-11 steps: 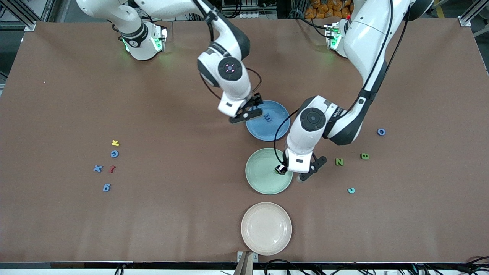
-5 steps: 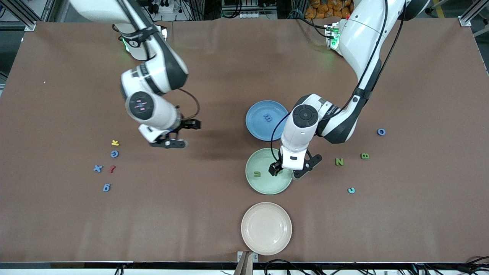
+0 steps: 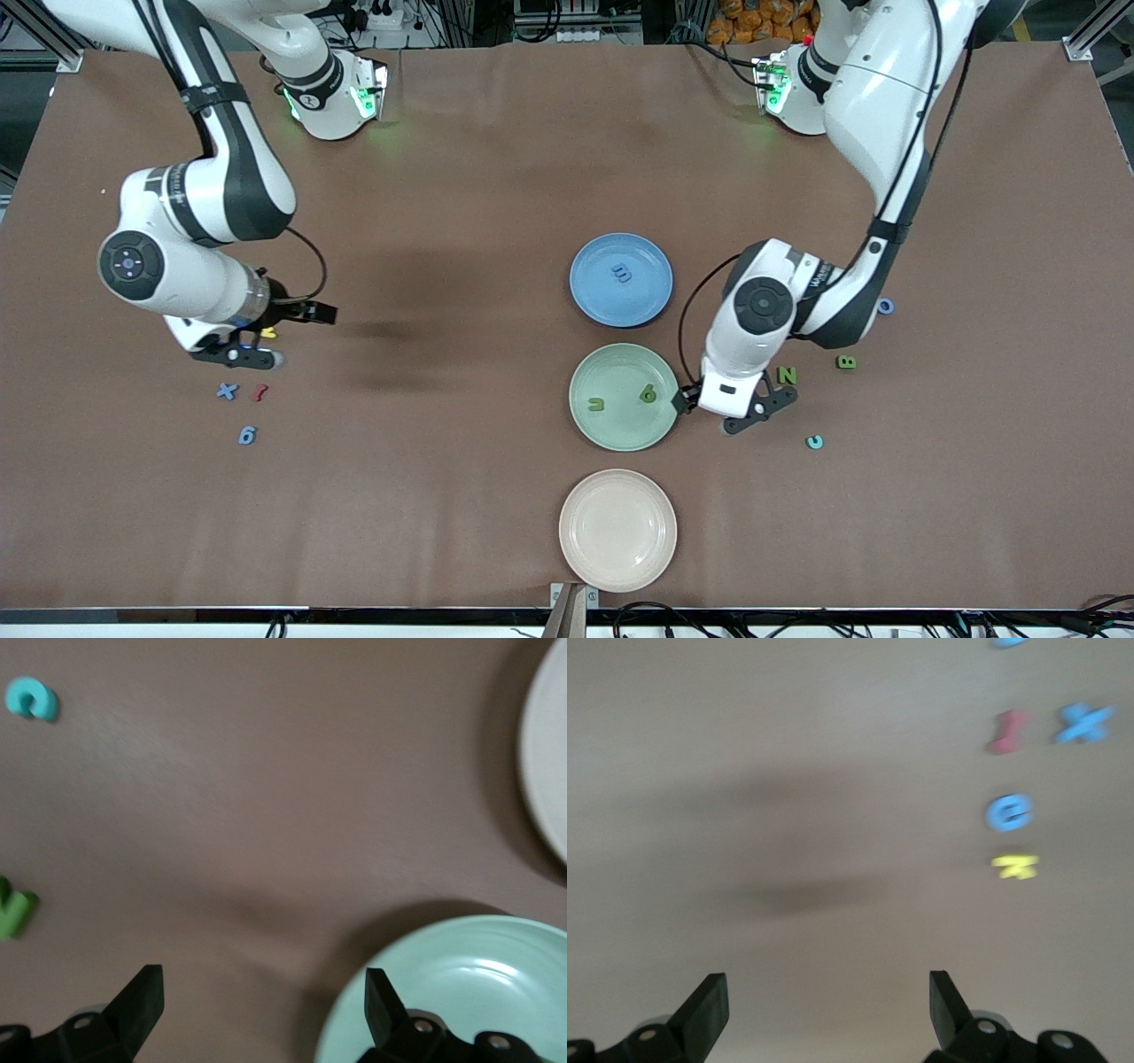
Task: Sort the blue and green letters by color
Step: 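Drop the u on the green plate while the right gripper returns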
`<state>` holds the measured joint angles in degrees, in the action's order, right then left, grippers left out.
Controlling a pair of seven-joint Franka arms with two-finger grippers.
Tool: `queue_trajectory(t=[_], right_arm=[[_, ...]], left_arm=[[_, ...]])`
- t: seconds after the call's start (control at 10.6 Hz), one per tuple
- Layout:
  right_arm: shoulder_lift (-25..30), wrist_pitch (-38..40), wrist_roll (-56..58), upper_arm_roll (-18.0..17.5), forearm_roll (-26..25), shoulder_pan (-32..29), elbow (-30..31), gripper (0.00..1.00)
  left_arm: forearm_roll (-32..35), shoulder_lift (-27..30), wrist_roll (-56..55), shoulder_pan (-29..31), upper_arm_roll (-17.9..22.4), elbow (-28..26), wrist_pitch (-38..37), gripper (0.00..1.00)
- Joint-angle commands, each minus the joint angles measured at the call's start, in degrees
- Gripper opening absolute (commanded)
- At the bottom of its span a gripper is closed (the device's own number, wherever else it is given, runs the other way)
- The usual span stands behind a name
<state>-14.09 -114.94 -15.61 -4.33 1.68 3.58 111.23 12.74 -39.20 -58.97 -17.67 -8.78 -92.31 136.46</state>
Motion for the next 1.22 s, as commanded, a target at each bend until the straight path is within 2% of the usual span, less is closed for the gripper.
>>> queue_trajectory(t=[0.0, 0.28, 0.38, 0.56, 0.66, 0.94, 1.13], right_arm=[[0.7, -4.0, 0.2, -1.1, -9.5, -5.1, 2.2, 1.00], [-0.1, -16.0, 5.4, -1.2, -9.5, -11.2, 6.7, 1.00], [-0.8, -19.6, 8.5, -1.2, -9.5, -13.8, 7.9, 1.00], [-3.2, -22.4, 10.5, -1.2, -9.5, -16.2, 8.4, 1.00], [-4.8, -23.5, 10.5, -1.3, -9.5, -17.5, 8.4, 1.00], [-9.4, -28.3, 10.5, -1.4, -9.5, -20.0, 7.7, 1.00], [-10.3, -28.7, 10.5, -1.4, -9.5, -20.9, 7.5, 1.00]], left_arm=[[1.5, 4.0, 9.3, 4.0, -1.1, -6.3, -0.4, 1.00], [1.5, 6.6, 20.5, 6.8, -1.2, -11.8, 0.2, 1.00], [1.4, 6.9, 25.4, 9.3, -2.9, -13.0, 0.8, 1.00], [1.4, 6.9, 31.3, 16.2, -7.9, -14.9, 2.5, 1.00], [1.5, 6.9, 33.8, 18.5, -9.0, -16.1, 3.9, 1.00], [1.7, 6.1, 38.6, 19.8, -9.0, -16.4, 5.3, 1.00], [3.2, 5.2, 39.5, 20.4, -8.8, -16.6, 5.3, 1.00]])
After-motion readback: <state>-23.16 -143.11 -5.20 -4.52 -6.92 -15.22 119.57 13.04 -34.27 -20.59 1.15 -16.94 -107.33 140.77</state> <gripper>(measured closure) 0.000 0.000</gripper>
